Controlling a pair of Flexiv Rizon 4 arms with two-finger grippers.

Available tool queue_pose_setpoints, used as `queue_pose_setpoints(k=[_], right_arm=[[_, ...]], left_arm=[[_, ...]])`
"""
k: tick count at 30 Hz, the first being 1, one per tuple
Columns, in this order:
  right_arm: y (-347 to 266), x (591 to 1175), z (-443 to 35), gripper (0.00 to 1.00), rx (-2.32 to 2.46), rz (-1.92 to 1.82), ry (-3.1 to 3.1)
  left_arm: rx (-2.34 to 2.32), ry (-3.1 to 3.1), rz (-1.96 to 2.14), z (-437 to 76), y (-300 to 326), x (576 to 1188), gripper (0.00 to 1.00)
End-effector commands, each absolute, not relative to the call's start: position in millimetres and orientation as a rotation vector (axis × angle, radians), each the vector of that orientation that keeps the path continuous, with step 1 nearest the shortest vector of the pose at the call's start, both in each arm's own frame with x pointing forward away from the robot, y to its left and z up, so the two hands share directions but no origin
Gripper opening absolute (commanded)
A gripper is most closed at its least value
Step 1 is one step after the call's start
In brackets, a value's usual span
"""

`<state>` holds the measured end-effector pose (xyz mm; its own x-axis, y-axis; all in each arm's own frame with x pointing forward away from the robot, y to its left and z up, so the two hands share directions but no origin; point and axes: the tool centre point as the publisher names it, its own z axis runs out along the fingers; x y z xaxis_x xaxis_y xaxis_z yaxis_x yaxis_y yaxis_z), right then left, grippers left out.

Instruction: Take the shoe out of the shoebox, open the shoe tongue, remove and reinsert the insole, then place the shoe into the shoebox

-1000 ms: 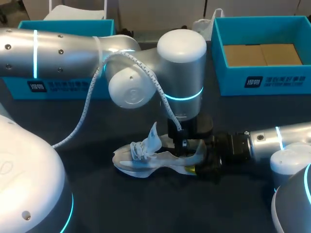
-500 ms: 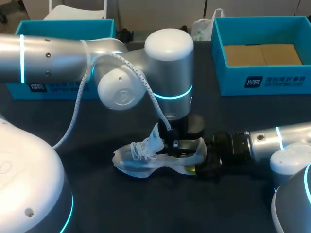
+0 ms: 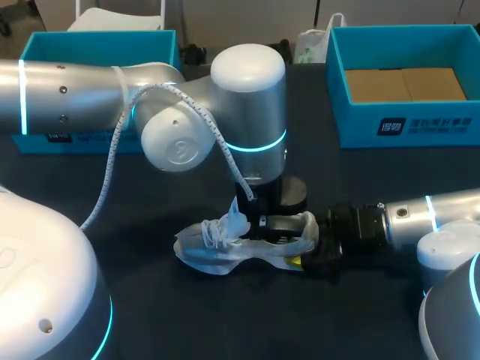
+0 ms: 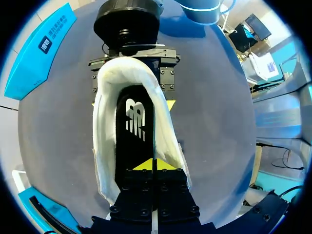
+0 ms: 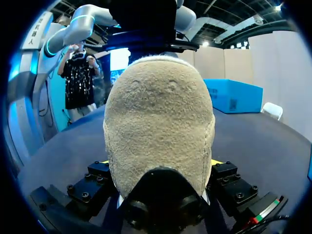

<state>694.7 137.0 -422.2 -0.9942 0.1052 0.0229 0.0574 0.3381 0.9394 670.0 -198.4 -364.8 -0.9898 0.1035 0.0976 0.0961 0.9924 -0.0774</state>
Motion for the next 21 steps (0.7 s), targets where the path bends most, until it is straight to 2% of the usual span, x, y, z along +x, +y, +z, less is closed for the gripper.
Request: queue_pose_setpoints(k=[1,21], right_arm=[[139.4,694.8,-422.6,0.00,0.156,1.769,2.542],[139.4,694.8,-422.6,0.00,0.156,1.769,2.542]], left_arm=[[-0.152,-3.035,0.114,-366.0,-198.6,671.7,0.00],[-0.184,-2.970,0.095,-381.6,-188.0,672.6,0.00]])
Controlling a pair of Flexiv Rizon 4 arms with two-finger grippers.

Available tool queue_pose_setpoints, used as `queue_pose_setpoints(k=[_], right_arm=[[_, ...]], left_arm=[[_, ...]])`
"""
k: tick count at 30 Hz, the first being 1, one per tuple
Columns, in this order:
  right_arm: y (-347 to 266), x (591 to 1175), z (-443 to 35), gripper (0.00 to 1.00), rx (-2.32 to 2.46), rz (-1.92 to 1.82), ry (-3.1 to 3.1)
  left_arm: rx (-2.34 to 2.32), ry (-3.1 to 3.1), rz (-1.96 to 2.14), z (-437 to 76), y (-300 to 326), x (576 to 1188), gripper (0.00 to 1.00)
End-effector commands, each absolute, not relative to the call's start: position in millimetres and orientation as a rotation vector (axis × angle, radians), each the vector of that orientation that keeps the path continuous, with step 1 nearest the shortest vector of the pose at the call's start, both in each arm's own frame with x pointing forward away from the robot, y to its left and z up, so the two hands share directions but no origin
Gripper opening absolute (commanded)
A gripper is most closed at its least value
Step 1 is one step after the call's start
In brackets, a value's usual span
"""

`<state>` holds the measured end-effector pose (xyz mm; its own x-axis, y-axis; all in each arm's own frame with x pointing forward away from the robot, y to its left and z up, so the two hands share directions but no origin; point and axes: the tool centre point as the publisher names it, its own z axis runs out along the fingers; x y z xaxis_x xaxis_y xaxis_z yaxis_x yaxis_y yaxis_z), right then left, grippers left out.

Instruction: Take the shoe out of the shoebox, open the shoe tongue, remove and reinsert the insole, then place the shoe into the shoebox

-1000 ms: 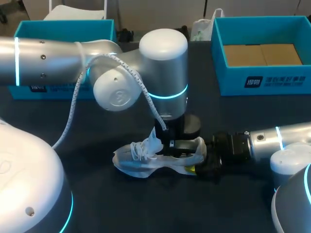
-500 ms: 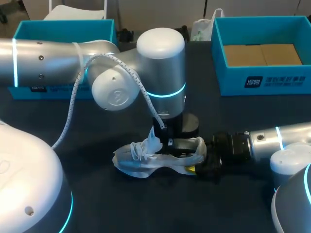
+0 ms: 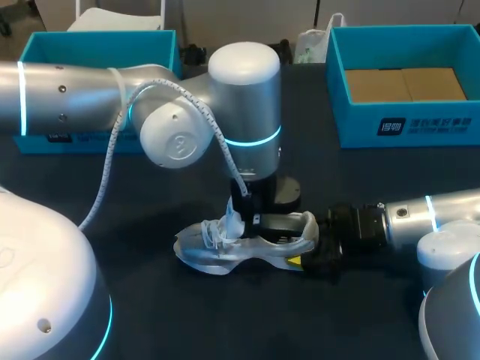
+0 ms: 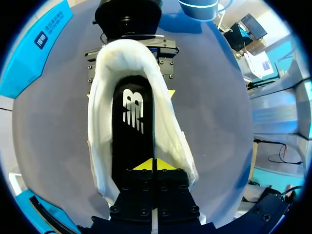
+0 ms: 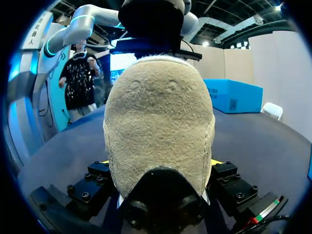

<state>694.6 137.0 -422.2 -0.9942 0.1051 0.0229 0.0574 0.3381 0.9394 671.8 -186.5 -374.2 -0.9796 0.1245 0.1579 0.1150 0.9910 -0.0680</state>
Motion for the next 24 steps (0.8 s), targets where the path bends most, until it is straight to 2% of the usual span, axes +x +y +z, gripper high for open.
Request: queue_pose_setpoints(k=[1,5,7,11,15,24], right_arm=[[139.4,694.8,-422.6,0.00,0.156,1.769,2.542],[139.4,694.8,-422.6,0.00,0.156,1.769,2.542],[139.4,694.8,-422.6,0.00,0.156,1.769,2.542],[139.4,694.8,-422.6,0.00,0.156,1.769,2.542],[139.4,694.8,-422.6,0.00,0.156,1.769,2.542],[139.4,694.8,-422.6,0.00,0.156,1.769,2.542]], left_arm=[[-0.185,-2.970,0.098,-383.2,-189.3,673.1,0.00],[-0.185,-2.976,0.103,-389.6,-195.4,674.2,0.04],[-0.190,-2.977,0.104,-391.2,-197.4,674.3,0.16],[-0.192,-2.990,0.104,-394.7,-201.0,674.4,0.25],[-0.181,-3.012,0.087,-400.1,-204.3,675.2,0.44],[-0.149,-3.123,0.049,-411.4,-211.7,688.0,0.45]])
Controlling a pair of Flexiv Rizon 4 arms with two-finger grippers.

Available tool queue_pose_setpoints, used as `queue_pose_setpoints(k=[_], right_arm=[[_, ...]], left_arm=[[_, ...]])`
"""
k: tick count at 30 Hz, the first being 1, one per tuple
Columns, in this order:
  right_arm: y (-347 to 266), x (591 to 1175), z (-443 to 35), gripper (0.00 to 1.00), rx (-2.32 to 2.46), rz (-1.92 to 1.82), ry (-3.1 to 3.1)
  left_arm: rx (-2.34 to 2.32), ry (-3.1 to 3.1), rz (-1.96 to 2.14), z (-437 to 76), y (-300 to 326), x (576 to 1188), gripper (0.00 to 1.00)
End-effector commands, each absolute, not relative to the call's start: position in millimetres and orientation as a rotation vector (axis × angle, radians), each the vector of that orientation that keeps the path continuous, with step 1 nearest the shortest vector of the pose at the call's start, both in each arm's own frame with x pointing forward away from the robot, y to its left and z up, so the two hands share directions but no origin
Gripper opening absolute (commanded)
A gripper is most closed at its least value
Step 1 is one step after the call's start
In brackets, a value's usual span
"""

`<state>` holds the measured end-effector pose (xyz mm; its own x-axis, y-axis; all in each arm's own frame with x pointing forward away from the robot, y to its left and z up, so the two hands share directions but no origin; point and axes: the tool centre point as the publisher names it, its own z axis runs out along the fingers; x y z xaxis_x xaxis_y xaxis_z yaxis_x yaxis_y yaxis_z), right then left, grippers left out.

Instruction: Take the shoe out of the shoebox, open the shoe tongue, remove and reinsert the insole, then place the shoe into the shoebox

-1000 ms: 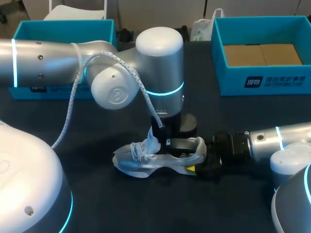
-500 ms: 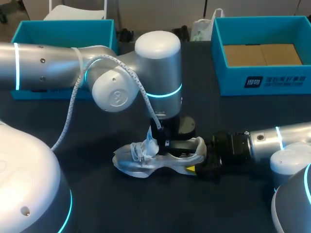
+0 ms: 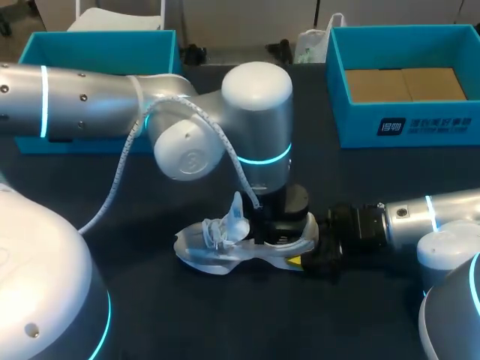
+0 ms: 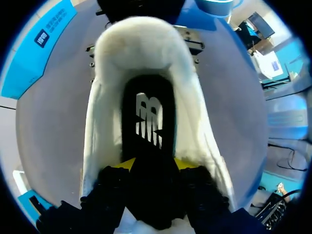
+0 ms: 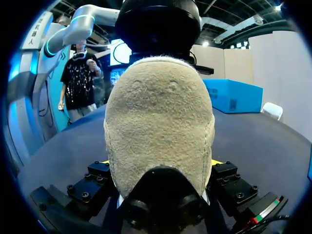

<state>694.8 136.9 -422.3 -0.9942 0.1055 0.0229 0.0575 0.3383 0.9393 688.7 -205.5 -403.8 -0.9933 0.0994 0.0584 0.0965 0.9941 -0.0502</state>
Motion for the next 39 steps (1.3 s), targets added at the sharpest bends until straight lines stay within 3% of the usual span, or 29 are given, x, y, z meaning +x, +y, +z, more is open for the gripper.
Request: queue_pose_setpoints(k=[1,8,14,18,21,39], right_arm=[[139.4,694.8,-422.6,0.00,0.156,1.769,2.542],[139.4,694.8,-422.6,0.00,0.156,1.769,2.542],[139.4,694.8,-422.6,0.00,0.156,1.769,2.542],[139.4,694.8,-422.6,0.00,0.156,1.769,2.542],[139.4,694.8,-422.6,0.00,0.156,1.769,2.542],[139.4,694.8,-422.6,0.00,0.156,1.769,2.542]], left_arm=[[-0.151,-3.137,0.043,-413.3,-211.7,688.5,0.45],[-0.140,-3.195,0.008,-424.3,-212.1,697.4,0.46],[-0.079,-3.232,-0.008,-426.6,-210.5,717.0,0.38],[-0.046,-3.245,-0.025,-426.0,-209.1,727.4,0.26],[-0.044,-3.240,-0.013,-422.0,-206.4,728.8,0.00],[-0.122,-3.041,0.282,-370.9,-188.9,703.9,0.00]])
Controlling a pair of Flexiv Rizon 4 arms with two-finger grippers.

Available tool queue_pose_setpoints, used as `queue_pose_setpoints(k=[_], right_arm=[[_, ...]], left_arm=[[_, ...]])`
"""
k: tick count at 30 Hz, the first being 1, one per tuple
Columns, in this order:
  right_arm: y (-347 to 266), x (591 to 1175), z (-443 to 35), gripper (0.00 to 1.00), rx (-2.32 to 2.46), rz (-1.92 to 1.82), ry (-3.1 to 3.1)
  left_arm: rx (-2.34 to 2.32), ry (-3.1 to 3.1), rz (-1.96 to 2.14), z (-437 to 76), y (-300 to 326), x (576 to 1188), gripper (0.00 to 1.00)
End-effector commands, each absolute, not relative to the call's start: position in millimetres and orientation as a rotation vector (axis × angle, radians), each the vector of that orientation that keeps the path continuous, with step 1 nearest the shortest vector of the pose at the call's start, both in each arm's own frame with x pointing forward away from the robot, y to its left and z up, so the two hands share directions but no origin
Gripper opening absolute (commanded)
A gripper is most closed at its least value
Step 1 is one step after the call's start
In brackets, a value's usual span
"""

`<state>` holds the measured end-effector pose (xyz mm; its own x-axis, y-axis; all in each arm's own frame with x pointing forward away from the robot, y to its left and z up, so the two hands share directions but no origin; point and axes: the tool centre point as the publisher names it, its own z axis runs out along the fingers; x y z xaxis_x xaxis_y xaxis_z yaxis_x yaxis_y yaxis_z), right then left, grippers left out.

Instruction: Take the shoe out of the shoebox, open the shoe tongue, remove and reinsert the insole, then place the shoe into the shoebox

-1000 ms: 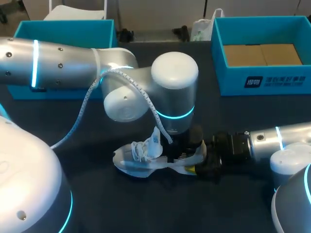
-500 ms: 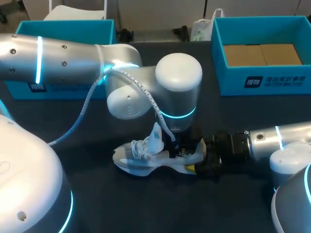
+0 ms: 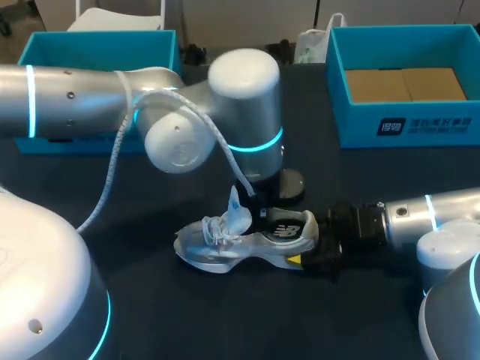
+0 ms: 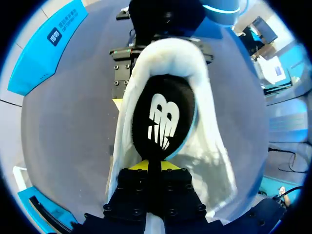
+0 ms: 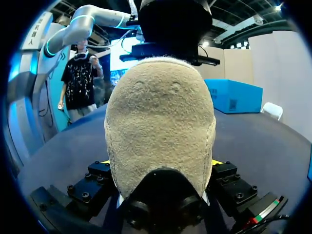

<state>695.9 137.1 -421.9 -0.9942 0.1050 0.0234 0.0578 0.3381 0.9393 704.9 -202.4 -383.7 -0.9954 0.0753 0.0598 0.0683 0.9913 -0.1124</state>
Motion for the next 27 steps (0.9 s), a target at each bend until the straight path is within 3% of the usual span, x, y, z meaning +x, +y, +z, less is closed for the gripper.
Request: queue_pose_setpoints(k=[1,27], right_arm=[[139.4,694.8,-422.6,0.00,0.156,1.769,2.542],[139.4,694.8,-422.6,0.00,0.156,1.769,2.542]], left_arm=[[-0.130,-3.031,0.292,-369.2,-188.5,702.8,0.00],[-0.090,-2.967,0.471,-343.0,-211.3,690.7,0.00]])
